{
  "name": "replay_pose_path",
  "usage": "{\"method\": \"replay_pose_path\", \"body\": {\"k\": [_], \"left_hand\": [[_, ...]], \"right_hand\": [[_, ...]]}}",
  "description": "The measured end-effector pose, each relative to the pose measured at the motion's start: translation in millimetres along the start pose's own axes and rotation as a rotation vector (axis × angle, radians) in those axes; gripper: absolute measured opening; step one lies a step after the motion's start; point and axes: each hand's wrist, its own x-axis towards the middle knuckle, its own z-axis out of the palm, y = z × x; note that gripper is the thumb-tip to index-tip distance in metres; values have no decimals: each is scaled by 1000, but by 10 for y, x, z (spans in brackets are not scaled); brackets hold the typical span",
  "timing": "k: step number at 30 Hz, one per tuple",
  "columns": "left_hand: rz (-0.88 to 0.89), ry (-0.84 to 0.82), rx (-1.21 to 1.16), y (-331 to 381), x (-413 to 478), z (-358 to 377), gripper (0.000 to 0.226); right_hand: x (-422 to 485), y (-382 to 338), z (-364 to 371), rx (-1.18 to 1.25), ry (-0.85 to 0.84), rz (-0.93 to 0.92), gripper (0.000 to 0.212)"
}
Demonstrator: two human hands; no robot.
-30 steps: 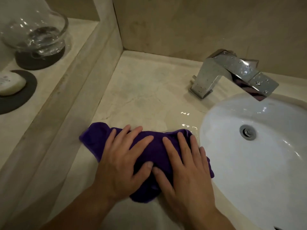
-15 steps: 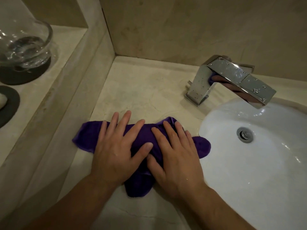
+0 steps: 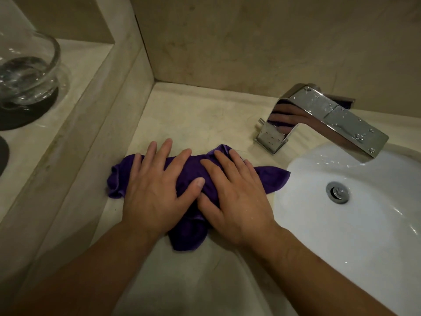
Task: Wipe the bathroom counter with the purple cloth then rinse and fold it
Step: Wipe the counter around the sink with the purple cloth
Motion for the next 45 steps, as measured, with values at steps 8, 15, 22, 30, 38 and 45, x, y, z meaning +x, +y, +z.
{"method": "replay_pose_path", "body": {"k": [8,15,22,30,38,45], "left_hand": [[-17,2,17,-29,189,-32,80],[-22,6,19,-46,345,-39,81],[-32,23,8,-66,494,-49,81],[-53,31,22,-77,679,-42,84],[19,-82,-4,-148,620,-228,86],[88,184,-217,-152,531,-560,43]], "right_hand": [[214,32,-44,2,10,-20,70],[381,80,-79,-17,10,-41,70],[576,144,-132,5,-14,-67,67],[832,234,-197,8,-48,-100,65],[905,175,-314,5,-28,-77,59],[923,-187,-829,319,35,192,33]]}}
